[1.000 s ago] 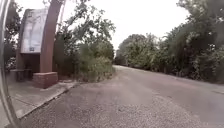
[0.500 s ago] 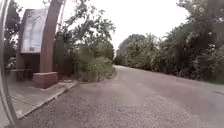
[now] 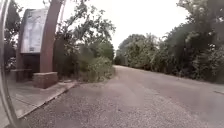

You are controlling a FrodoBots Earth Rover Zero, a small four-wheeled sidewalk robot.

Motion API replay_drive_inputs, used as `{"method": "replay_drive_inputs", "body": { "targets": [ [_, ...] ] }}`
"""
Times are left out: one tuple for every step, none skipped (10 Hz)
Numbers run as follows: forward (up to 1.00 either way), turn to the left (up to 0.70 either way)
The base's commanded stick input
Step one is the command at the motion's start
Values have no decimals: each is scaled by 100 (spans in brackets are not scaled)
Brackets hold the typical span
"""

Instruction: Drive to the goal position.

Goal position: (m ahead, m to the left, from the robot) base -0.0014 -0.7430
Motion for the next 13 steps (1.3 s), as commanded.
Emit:
{"method": "replay_drive_inputs", "body": {
  "targets": [
    [4,0],
    [4,0],
    [4,0],
    [4,0],
    [4,0],
    [4,0],
    [4,0],
    [4,0],
    [4,0],
    [4,0],
    [4,0],
    [4,0],
    [4,0]
  ]
}}
